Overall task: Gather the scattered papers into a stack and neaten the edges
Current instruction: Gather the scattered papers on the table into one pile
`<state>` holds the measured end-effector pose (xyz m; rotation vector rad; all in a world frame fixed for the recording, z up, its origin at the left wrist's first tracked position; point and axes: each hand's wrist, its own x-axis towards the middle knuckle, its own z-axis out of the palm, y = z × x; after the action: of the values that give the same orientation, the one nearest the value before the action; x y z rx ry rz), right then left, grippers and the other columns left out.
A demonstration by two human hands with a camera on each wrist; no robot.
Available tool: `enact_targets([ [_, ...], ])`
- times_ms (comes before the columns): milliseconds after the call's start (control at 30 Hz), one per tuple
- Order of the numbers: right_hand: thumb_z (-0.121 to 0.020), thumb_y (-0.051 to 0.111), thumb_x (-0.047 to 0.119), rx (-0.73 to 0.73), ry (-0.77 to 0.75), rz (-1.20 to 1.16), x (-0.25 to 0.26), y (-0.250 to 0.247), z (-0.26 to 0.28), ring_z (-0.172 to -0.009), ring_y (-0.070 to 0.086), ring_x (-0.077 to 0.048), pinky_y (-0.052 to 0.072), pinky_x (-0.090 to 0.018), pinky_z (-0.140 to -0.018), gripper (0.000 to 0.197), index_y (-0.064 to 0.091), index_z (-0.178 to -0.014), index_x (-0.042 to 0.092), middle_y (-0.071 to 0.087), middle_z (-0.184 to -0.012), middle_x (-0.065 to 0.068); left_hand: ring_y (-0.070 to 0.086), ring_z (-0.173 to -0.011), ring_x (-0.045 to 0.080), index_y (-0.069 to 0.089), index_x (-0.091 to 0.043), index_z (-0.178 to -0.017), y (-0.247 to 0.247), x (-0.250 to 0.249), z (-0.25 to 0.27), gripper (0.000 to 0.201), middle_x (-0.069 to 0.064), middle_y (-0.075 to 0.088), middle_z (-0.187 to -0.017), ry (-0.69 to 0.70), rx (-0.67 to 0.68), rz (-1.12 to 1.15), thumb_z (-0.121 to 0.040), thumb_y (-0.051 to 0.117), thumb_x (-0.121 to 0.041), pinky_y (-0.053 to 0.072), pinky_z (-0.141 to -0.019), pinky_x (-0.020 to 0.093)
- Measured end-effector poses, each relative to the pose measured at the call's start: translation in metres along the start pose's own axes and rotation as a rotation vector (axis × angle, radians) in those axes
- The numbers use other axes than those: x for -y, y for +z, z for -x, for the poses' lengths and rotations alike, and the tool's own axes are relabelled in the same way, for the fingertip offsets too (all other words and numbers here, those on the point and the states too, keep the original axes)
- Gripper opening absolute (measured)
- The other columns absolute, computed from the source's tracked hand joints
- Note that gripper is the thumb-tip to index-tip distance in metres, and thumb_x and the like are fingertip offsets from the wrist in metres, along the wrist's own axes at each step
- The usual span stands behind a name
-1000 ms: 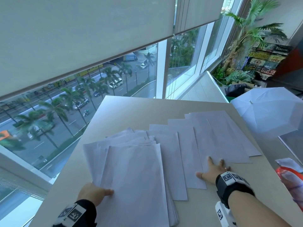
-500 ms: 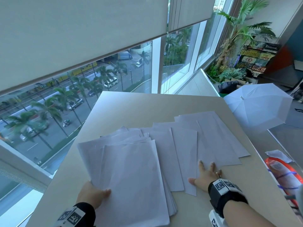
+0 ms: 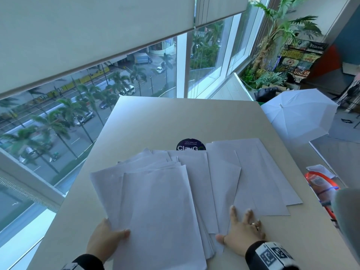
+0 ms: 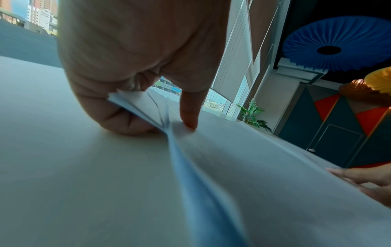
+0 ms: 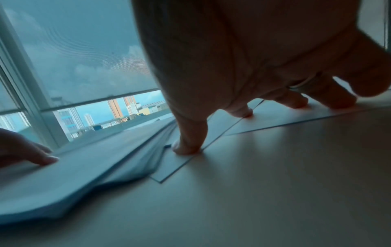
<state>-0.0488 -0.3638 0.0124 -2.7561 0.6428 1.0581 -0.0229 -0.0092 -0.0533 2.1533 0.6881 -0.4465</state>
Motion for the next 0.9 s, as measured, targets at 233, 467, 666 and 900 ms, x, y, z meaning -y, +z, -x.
enact_targets([
  [233,-0.086,0.044,0.050,-0.143,-0.021,-0.280,-0.013,-0.031,0.002,-0.127,0.040,-0.037,0.037,-0.044,-0.105,0.065,0.030,-0.142,0.018,0.035,-0.141,-0.017,0.064,-0.084,0.032,0.064,-0.001,-0.096,-0.001,-0.042,0.042,0.056,0.017,0.068,-0.092,0.041,0.029,0.170,-0.048,0.063,-0.030,0.045,-0.067,0.035],
  [467,-0.077,0.067,0.033,-0.384,0.295,-0.631,-0.089,-0.085,-0.073,-0.122,0.045,-0.046,0.038,-0.046,-0.102,0.071,0.040,-0.135,0.002,0.038,-0.137,-0.029,0.045,-0.058,0.023,0.056,0.001,-0.072,-0.014,-0.061,0.033,0.032,0.010,0.050,-0.062,-0.027,-0.026,0.391,-0.051,0.065,-0.021,0.031,-0.052,0.031],
  [666,-0.073,0.073,0.041,-0.280,0.408,-0.588,-0.117,-0.088,-0.106,-0.135,0.033,-0.041,0.029,-0.044,-0.108,0.092,0.028,-0.141,-0.002,0.025,-0.148,-0.028,0.055,-0.093,0.034,0.052,0.008,-0.106,-0.007,-0.076,0.024,0.034,0.018,0.058,-0.100,-0.070,-0.068,0.531,-0.076,0.064,-0.002,0.040,-0.077,0.040],
  [900,-0.072,0.073,0.027,-0.217,0.285,-0.649,-0.083,-0.078,-0.105,-0.117,0.053,-0.038,0.045,-0.038,-0.091,0.078,0.036,-0.131,-0.008,0.050,-0.132,-0.027,0.066,-0.089,0.041,0.051,-0.004,-0.113,0.039,-0.073,0.007,0.074,0.023,0.066,-0.107,-0.059,0.039,0.623,-0.042,0.068,-0.016,0.056,-0.078,0.055],
])
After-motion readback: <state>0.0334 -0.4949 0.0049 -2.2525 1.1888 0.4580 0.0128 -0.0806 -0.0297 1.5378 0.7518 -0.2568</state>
